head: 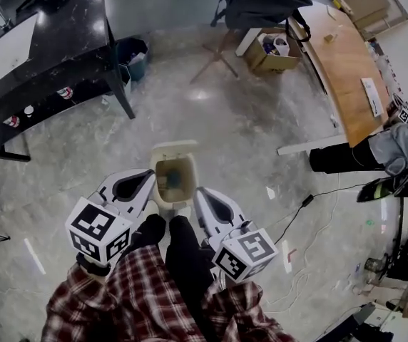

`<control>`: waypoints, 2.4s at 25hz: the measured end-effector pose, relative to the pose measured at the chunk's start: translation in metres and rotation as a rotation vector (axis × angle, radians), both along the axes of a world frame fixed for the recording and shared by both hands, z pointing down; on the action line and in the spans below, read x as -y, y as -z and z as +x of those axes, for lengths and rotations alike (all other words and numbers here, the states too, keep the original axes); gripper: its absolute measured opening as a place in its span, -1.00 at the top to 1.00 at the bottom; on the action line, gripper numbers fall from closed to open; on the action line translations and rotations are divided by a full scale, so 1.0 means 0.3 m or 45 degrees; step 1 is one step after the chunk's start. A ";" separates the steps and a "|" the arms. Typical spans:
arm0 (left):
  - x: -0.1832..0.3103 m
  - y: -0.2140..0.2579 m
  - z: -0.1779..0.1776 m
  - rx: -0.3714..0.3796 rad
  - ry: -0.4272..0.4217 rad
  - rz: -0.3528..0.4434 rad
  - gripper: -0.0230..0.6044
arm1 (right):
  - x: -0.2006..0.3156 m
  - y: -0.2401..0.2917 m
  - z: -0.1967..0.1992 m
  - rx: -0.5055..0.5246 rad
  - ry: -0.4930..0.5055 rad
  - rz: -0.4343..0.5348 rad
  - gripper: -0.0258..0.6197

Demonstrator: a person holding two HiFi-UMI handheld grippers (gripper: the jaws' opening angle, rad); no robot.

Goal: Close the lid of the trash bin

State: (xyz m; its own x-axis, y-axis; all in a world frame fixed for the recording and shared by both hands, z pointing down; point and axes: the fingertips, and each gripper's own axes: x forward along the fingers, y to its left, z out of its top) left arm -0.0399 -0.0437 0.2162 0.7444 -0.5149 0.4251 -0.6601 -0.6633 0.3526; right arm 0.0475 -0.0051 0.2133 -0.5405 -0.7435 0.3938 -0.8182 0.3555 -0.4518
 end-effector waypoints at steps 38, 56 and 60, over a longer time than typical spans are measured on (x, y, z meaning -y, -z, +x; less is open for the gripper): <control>0.276 -0.874 0.199 0.186 -0.121 -0.246 0.89 | 0.072 -0.948 0.076 -0.102 0.332 -0.415 0.88; 0.393 -0.956 0.192 0.237 -0.471 -0.368 0.71 | 0.018 -0.987 0.073 -0.058 0.368 -0.464 0.88; 0.411 -1.000 0.211 0.271 -0.534 -0.440 0.71 | 0.012 -0.991 0.080 -0.052 0.367 -0.471 0.88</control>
State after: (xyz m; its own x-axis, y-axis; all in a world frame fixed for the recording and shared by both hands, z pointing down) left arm 0.0235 -0.1671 0.5161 0.7346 0.0009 0.6785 -0.4456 -0.7534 0.4836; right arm 0.0716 -0.0086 0.5107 -0.6827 -0.3714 0.6293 -0.7297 0.3920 -0.5602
